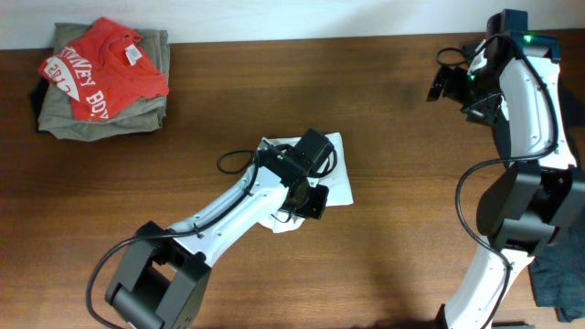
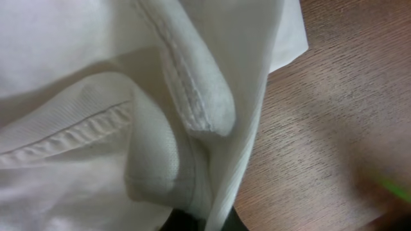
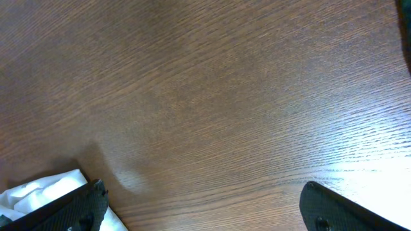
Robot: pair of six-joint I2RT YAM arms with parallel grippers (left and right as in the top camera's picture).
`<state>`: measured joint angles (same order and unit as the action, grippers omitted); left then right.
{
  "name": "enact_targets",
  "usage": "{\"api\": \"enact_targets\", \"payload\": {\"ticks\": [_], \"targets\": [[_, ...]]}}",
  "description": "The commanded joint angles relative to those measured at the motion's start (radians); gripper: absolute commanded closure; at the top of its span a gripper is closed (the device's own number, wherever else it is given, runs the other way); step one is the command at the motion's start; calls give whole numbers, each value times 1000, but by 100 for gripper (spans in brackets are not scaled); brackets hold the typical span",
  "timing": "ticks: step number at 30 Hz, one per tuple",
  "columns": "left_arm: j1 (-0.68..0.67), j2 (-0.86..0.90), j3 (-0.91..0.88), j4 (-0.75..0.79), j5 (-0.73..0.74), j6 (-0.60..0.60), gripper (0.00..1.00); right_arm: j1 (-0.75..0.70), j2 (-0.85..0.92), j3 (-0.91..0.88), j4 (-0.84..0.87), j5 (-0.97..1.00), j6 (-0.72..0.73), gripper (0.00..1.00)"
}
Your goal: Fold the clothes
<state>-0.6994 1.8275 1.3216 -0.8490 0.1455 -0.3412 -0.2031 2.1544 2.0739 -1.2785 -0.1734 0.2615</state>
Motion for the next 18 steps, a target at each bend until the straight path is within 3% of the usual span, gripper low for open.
{"api": "enact_targets", "payload": {"ticks": [1, 5, 6, 7, 11, 14, 18], "targets": [[-5, 6, 7, 6, 19, -10, 99, -1, -6, 17, 0, 9, 1, 2], [-5, 6, 7, 7, 31, -10, 98, -1, -6, 17, 0, 9, 1, 1], [-5, 6, 7, 13, 30, -10, 94, -1, -6, 17, 0, 9, 1, 1], [-5, 6, 7, 26, 30, -10, 80, -1, -6, 17, 0, 9, 1, 1], [-5, 6, 7, 135, 31, -10, 71, -1, -6, 17, 0, 9, 1, 1], [-5, 6, 8, 151, 30, -10, 51, -1, -6, 17, 0, 9, 1, 1], [43, -24, 145, 48, -14, 50, 50, -1, -6, 17, 0, 9, 1, 1]]}}
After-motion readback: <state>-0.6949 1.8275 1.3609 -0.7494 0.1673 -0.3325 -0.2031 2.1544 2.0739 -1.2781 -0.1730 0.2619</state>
